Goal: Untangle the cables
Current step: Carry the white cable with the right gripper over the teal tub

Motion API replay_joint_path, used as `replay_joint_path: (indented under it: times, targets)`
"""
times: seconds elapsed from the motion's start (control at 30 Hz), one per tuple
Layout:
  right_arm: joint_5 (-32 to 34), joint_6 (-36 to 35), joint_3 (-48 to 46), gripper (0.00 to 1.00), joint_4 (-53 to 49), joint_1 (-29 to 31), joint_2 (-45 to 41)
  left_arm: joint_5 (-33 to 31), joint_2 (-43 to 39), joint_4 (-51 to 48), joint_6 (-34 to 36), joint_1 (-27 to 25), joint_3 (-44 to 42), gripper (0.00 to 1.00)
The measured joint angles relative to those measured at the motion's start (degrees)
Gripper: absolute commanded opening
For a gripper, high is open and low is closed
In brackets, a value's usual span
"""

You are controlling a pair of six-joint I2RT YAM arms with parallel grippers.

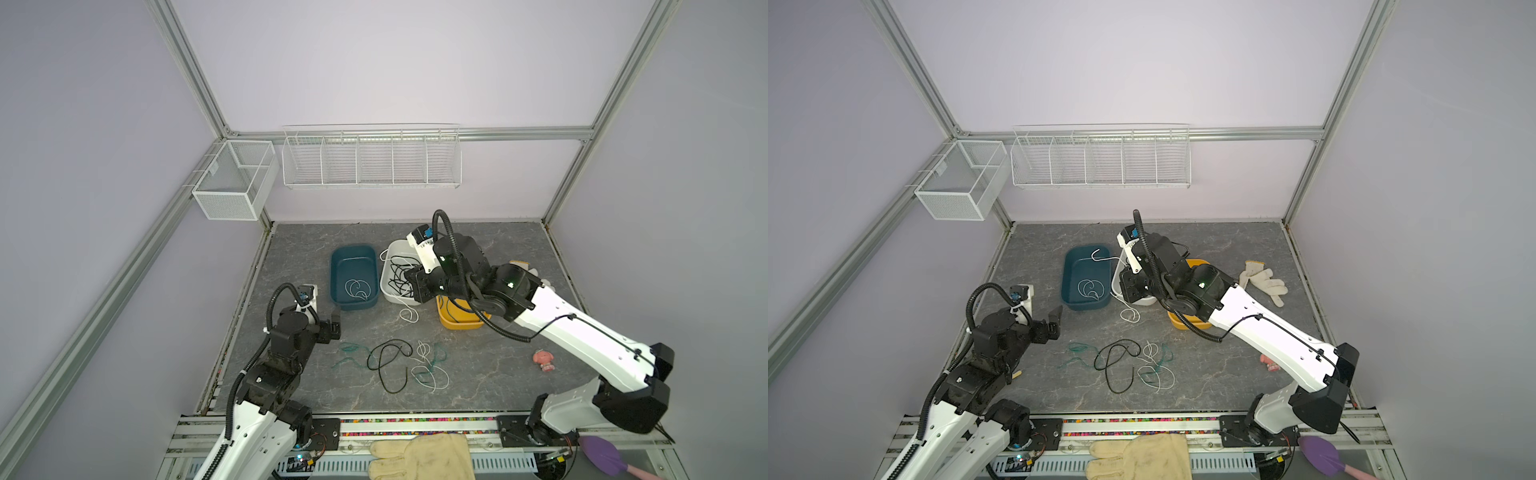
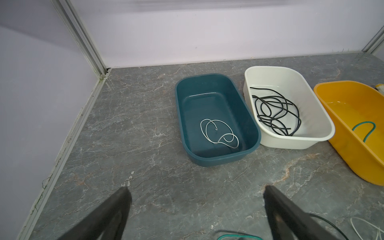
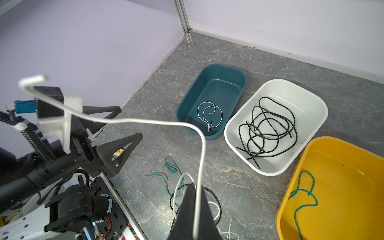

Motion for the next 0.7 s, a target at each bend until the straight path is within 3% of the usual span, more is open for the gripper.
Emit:
replay_joint_path:
  times: [0.7]
  targets:
    - [-5.79,-1.22,14.34,0.06,-2.10,-6.88,17.51,-1.20,-1.01,0.92,1.95,-0.11,-1.07,0.99]
